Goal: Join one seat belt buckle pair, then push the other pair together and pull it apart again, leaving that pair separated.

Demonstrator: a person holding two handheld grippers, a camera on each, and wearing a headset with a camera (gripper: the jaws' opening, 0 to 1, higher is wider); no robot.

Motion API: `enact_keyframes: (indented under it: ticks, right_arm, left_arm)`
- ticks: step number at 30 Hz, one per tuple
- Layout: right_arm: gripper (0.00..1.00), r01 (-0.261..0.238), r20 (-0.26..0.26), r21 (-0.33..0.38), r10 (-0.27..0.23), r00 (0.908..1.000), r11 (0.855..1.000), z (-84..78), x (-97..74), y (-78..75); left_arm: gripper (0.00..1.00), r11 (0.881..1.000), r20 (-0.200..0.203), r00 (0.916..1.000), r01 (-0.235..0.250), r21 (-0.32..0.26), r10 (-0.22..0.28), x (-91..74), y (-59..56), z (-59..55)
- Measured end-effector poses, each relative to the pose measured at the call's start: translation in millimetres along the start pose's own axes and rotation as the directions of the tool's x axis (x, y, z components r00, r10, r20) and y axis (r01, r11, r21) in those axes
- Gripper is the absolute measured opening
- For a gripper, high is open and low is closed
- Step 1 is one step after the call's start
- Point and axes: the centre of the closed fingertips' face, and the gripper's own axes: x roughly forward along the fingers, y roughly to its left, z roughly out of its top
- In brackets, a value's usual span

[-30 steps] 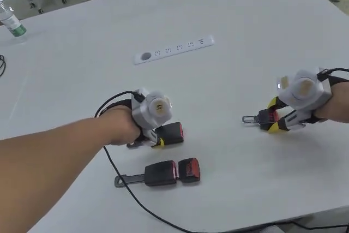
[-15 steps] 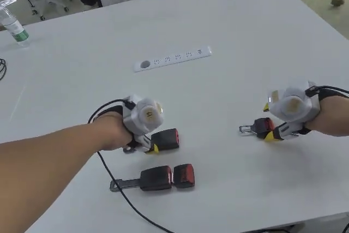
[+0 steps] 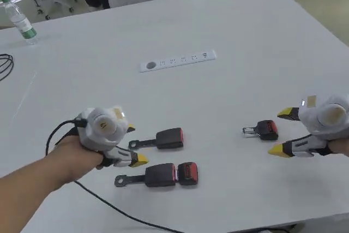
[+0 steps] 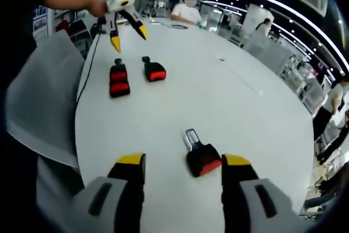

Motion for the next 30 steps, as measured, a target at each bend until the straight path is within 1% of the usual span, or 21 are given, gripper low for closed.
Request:
enact_keyframes:
  ticks: [1,2,3,4,5,7,8,9,10,12,13,15,17,18,19,20,22,25,26,30]
  right_arm:
    - [0.59,0.0,0.014,0.018,0.0,0.9999,1.0,4.7,-4.7,5.2]
    - [0.61,0.0,0.024,0.022,0.0,0.9997,1.0,7.9,-7.3,8.3]
    - [0.63,0.002,0.03,0.025,-0.003,0.9995,1.0,10.0,-9.9,11.1]
    - [0.68,0.003,0.035,0.034,-0.004,0.9994,0.999,11.9,-12.0,14.1]
    - [0.72,0.004,0.037,0.044,-0.005,0.9993,0.999,13.1,-13.5,16.0]
    - [0.82,0.013,0.048,0.061,-0.016,0.9987,0.998,15.1,-15.5,18.0]
    - [0.84,0.027,0.051,0.07,-0.03,0.9983,0.997,14.6,-17.7,18.9]
    - [0.85,0.035,0.05,0.078,-0.039,0.998,0.996,13.9,-19.1,19.1]
    - [0.87,0.046,0.05,0.1,-0.051,0.9974,0.994,12.2,-20.5,19.5]
    - [0.91,0.051,0.054,0.143,-0.059,0.9968,0.988,10.4,-22.2,22.1]
    - [0.94,0.051,0.055,0.145,-0.06,0.9967,0.988,10.0,-22.8,22.9]
    - [0.97,0.062,0.05,0.15,-0.07,0.9963,0.987,8.3,-24.6,23.5]
    - [1.0,0.075,0.055,0.165,-0.085,0.9948,0.983,7.7,-27.8,21.3]
    - [1.0,0.083,0.052,0.176,-0.093,0.9943,0.981,6.8,-29.5,19.8]
    - [1.0,0.095,0.056,0.19,-0.107,0.9927,0.977,7.0,-31.3,16.8]
    - [1.0,0.107,0.059,0.194,-0.121,0.9909,0.975,7.3,-32.8,14.5]
    - [1.0,0.116,0.057,0.203,-0.13,0.9899,0.972,6.5,-33.4,12.5]
    - [1.0,0.128,0.063,0.225,-0.146,0.9873,0.966,8.0,-33.7,10.2]
    - [1.0,0.137,0.069,0.238,-0.157,0.9852,0.962,9.0,-34.3,9.6]
    - [1.0,0.146,0.08,0.271,-0.173,0.9815,0.951,12.0,-33.8,10.8]
  left_arm:
    - [0.62,1.0,0.019,0.9998,-0.001,-0.003,0.001,-9.0,-8.1,-2.9]
    - [0.64,1.0,0.015,0.9999,-0.005,-0.002,0.005,-12.1,-10.0,-5.9]
    - [0.67,1.0,0.007,0.9999,-0.01,-0.006,0.01,-18.7,-15.6,-13.3]
    - [0.71,1.0,0.004,0.9999,-0.014,-0.018,0.014,-25.1,-21.1,-19.2]
    - [0.74,0.999,0.004,0.9998,-0.018,-0.03,0.018,-29.7,-26.2,-20.5]
    - [0.81,0.998,0.014,0.9991,-0.039,-0.053,0.039,-39.5,-30.2,-27.7]
    - [0.83,0.996,0.02,0.9985,-0.049,-0.069,0.051,-43.7,-31.3,-29.6]
    - [0.86,0.994,0.026,0.9978,-0.059,-0.097,0.062,-48.6,-33.3,-32.7]
    - [0.9,0.991,0.033,0.9969,-0.067,-0.114,0.072,-52.1,-34.6,-34.7]
    - [0.97,0.986,0.043,0.9953,-0.08,-0.148,0.087,-59.1,-39.0,-39.4]
    - [0.99,0.984,0.049,0.9946,-0.083,-0.158,0.092,-61.3,-40.4,-41.5]
    - [1.0,0.981,0.052,0.9926,-0.1,-0.168,0.11,-66.9,-43.4,-45.6]
    - [1.0,0.975,0.042,0.9911,-0.116,-0.189,0.126,-70.0,-42.9,-53.8]
    - [1.0,0.969,0.037,0.9894,-0.13,-0.212,0.141,-72.3,-42.3,-57.5]
    - [1.0,0.967,0.038,0.9894,-0.129,-0.218,0.14,-72.7,-42.5,-57.9]
    - [1.0,0.962,0.037,0.9886,-0.133,-0.24,0.146,-74.3,-42.3,-59.9]
    - [1.0,0.956,0.042,0.9853,-0.15,-0.252,0.166,-76.5,-40.4,-60.8]
    - [1.0,0.95,0.037,0.9837,-0.16,-0.269,0.176,-75.9,-40.2,-61.6]
    - [1.0,0.949,0.036,0.9832,-0.163,-0.272,0.179,-75.5,-40.3,-61.3]
    - [1.0,0.949,0.032,0.9841,-0.16,-0.271,0.175,-70.9,-43.0,-58.6]
